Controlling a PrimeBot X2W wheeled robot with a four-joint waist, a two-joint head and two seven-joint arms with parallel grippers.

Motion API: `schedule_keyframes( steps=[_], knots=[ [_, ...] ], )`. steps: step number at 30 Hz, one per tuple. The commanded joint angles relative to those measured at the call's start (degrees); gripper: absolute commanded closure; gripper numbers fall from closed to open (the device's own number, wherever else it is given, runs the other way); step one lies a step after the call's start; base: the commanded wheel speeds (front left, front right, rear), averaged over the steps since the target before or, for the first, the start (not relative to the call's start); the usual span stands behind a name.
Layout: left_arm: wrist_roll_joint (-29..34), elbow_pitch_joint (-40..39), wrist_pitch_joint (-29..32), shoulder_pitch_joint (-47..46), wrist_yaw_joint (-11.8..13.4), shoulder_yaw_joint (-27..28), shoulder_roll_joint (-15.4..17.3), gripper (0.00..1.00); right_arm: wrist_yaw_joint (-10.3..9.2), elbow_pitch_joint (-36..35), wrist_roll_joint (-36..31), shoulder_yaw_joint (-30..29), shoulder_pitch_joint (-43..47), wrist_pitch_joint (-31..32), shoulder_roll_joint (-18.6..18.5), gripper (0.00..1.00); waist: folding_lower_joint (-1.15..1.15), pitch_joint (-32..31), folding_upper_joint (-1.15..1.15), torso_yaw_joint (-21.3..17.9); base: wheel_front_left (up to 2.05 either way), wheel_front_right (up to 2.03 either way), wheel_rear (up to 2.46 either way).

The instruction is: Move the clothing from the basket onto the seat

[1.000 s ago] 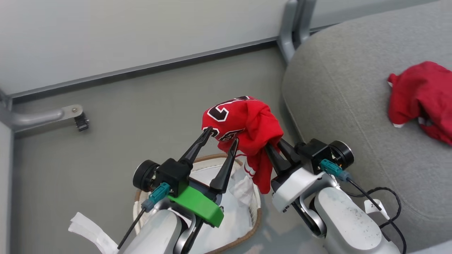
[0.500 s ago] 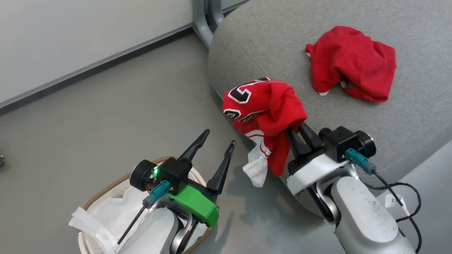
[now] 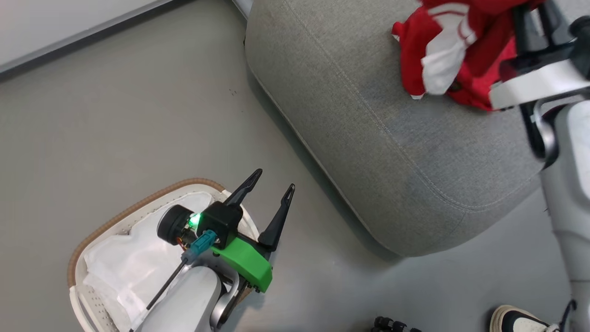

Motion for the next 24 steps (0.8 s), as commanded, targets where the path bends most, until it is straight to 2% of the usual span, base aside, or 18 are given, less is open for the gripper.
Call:
schedule_keyframes(
  steps=[1,4,11,16,20,21,22,23,24],
  knots=[
    [0.37,0.32,0.0,-1.26,-0.21,-0.41,1.05,0.0,-0.07,0.95,-1.15,-1.18,-1.43,-0.28,-1.58,1.0,0.0,3.35,-0.01,2.24,0.0,0.0,0.0],
    [0.42,0.51,0.0,-2.01,-0.21,-0.8,1.89,0.0,-0.07,2.94,-3.01,-4.4,-4.36,-0.29,-4.59,1.0,0.0,5.47,-0.01,3.93,0.0,0.0,0.0],
    [0.83,0.88,0.0,-3.68,-0.21,-0.74,3.73,0.0,-0.08,12.2,-7.25,-13.08,-7.7,-0.29,-7.73,1.0,0.0,10.48,-0.01,7.31,0.0,0.0,0.0],
    [1.04,1.08,0.0,-5.29,-0.21,-0.44,3.87,0.0,-0.08,22.79,-9.76,-22.33,-9.42,-0.29,-6.46,1.0,0.0,13.78,-0.01,9.9,0.0,0.0,0.0],
    [1.53,1.37,0.0,-6.37,-0.21,-0.29,3.31,0.0,-0.08,28.35,-13.16,-28.61,-10.65,-0.29,-5.63,1.0,0.0,15.44,-0.01,11.62,0.0,0.0,0.0],
    [1.56,1.48,0.0,-6.56,-0.21,-0.13,3.23,0.0,-0.08,29.09,-13.81,-29.69,-10.62,-0.28,-5.18,0.77,0.0,15.66,-0.01,11.88,0.0,0.0,0.0],
    [1.55,1.59,0.0,-6.71,-0.21,0.12,3.1,0.0,-0.08,29.53,-14.46,-30.76,-10.52,-0.29,-4.64,0.43,0.0,15.86,-0.01,12.19,0.0,0.0,0.0],
    [1.59,1.66,0.0,-6.77,-0.21,0.33,3.03,0.0,-0.08,29.65,-14.97,-31.48,-10.34,-0.29,-4.32,0.0,0.0,16.0,-0.01,12.36,0.0,0.0,0.0],
    [1.67,1.77,0.0,-6.81,-0.21,0.57,2.97,0.0,-0.08,29.79,-15.75,-32.33,-9.91,-0.29,-4.04,0.0,0.0,16.1,-0.01,12.51,0.0,0.0,0.0]
  ],
)
